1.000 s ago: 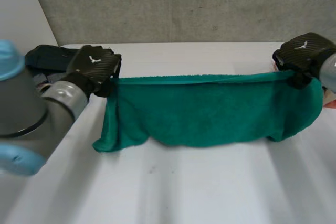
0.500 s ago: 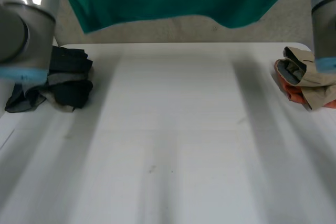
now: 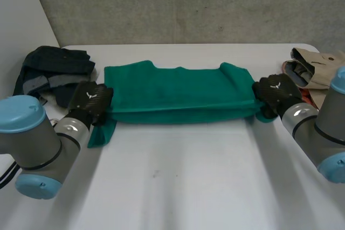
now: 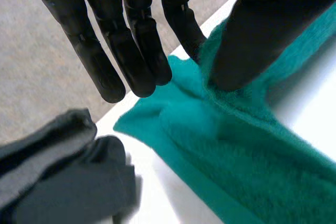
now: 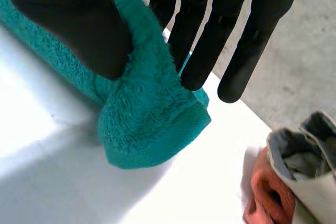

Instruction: Fold the laundry.

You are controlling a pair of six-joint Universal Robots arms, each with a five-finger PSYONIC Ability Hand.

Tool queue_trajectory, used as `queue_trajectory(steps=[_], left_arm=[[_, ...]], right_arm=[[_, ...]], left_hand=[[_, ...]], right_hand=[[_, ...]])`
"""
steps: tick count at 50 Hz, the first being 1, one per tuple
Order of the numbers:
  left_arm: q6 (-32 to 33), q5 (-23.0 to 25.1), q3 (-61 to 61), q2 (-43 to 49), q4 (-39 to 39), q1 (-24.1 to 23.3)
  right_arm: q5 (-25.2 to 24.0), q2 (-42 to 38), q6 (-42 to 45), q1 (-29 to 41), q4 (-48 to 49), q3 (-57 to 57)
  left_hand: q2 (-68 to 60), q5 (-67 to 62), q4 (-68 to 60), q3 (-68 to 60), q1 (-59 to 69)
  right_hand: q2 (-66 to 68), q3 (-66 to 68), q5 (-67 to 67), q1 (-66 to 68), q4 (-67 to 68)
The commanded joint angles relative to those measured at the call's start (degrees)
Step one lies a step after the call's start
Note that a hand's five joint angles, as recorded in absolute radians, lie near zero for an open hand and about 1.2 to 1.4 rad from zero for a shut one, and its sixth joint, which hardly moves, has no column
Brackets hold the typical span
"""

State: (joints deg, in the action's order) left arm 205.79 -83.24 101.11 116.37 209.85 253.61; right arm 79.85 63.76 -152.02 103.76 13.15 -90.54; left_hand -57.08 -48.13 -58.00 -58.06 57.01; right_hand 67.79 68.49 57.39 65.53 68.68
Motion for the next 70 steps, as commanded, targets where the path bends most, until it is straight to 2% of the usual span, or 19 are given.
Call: queue_trajectory(steps=[1, 6, 12, 14, 20, 25, 31, 35, 39, 44, 47, 53, 55, 56, 59, 65, 68, 70], left_arm=[[-0.74, 5.62, -1.27, 3.52, -0.14, 5.05], [-3.72, 6.86, -0.22, 2.73, -3.12, 5.93], [-15.12, 7.39, 1.27, -0.52, -9.1, 5.84], [-17.16, 7.39, 1.54, -1.14, -9.72, 5.84], [-18.93, 7.12, 2.07, -2.72, -9.46, 3.65], [-18.76, 6.16, 1.02, -1.76, -9.02, -0.83], [-18.41, -0.16, -2.23, 2.45, -4.89, -3.65], [-18.32, -4.73, -6.36, 6.67, -4.63, -5.93], [-18.23, -8.25, -9.09, 9.31, -4.71, -6.29], [-15.25, -11.33, -9.27, 10.2, -4.54, -6.02], [-12.96, -11.51, -8.92, 10.2, -4.54, -5.76], [-8.13, -11.42, -5.14, 8.88, -4.01, -3.83], [-7.51, -11.33, -4.35, 8.0, -3.92, -3.21], [-7.16, -11.33, -3.48, 6.96, -3.92, -2.51], [-7.07, -11.33, -1.98, 4.49, -3.92, -1.81], [-6.19, -11.42, 3.03, -6.66, -5.41, -1.01], [-0.41, -10.9, 9.0, -18.51, -12.25, -0.66], [3.11, -10.89, 10.59, -21.86, -15.77, -0.75]], right_arm=[[0.39, 0.4, -0.38, -1.72, -0.32, 0.19], [0.48, 0.4, -0.47, -1.98, -0.32, 0.1], [0.4, 0.31, -0.47, -2.69, -0.23, 0.19], [0.39, 0.14, -0.47, -2.69, -0.23, 0.19], [0.66, 0.13, -0.38, -2.69, -0.05, 0.28], [0.92, 0.31, -0.38, -2.69, -0.23, 0.36], [1.1, 0.31, -0.38, -2.6, -0.4, 0.19], [1.1, 0.31, -0.38, -2.6, -0.4, -0.07], [1.19, 0.31, -0.38, -2.77, -0.4, -0.08], [1.36, 0.49, -0.2, -2.95, -0.4, 0.36], [1.36, 0.66, -0.11, -3.91, -0.49, 0.36], [1.36, 0.75, -0.03, -4.18, -0.49, 0.45], [1.36, 0.84, -0.03, -4.09, -0.58, 0.36], [1.27, 0.93, 0.06, -4.09, -0.67, 0.36], [1.27, 2.5, 0.32, -4.09, -1.63, 0.01], [0.31, 7.33, 4.18, -4.09, -11.1, 0.28], [0.31, 11.03, 11.65, -4.62, -19.2, -0.25], [0.74, 13.13, 17.86, -5.06, -24.54, -1.21]], left_hand=[[22.79, 23.83, 23.7, 23.77, -22.72], [27.02, 28.07, 27.94, 28.0, -26.95], [27.53, 28.57, 28.44, 28.51, -27.45], [27.53, 28.57, 28.44, 28.51, -27.45], [27.69, 28.74, 28.61, 28.67, -27.62], [27.86, 28.91, 28.78, 28.84, -27.79], [27.86, 28.91, 28.78, 28.84, -27.79], [27.86, 28.91, 28.78, 28.84, -27.79], [27.36, 28.41, 28.27, 28.34, -27.29], [26.85, 27.9, 27.77, 27.83, -26.78], [25.68, 26.73, 26.6, 26.66, -25.61], [4.35, 5.39, 5.26, 5.32, -4.27], [-7.4, -6.35, -6.48, -6.42, 7.47], [-20.95, -19.9, -20.03, -19.97, 21.02], [-22.92, -21.87, -22.0, -21.94, 22.99], [-22.92, -21.87, -22.0, -21.94, 22.99], [-22.92, -21.87, -22.0, -21.94, 22.99], [-22.92, -21.87, -22.0, -21.94, 22.99]], right_hand=[[12.21, 11.51, 12.61, 14.47, 11.32], [12.21, 11.51, 12.61, 14.47, 11.32], [12.21, 11.51, 12.61, 14.47, 11.32], [12.21, 11.51, 12.61, 14.47, 11.32], [12.21, 11.51, 12.61, 14.47, 11.32], [12.21, 11.51, 12.61, 14.47, 11.32], [12.21, 11.51, 12.61, 14.47, 11.32], [12.21, 11.51, 12.61, 14.47, 11.32], [12.21, 11.51, 12.61, 14.47, 11.32], [12.21, 11.51, 12.61, 14.47, 11.32], [12.21, 11.51, 12.61, 14.47, 11.32], [12.21, 11.51, 12.61, 14.47, 11.32], [12.21, 11.51, 12.61, 14.47, 11.32], [12.21, 11.51, 12.61, 14.47, 11.32], [12.21, 11.51, 12.61, 14.47, 11.32], [12.21, 11.51, 12.61, 14.47, 11.32], [12.21, 11.51, 12.61, 14.47, 11.32], [12.21, 11.51, 12.61, 14.47, 11.32]])
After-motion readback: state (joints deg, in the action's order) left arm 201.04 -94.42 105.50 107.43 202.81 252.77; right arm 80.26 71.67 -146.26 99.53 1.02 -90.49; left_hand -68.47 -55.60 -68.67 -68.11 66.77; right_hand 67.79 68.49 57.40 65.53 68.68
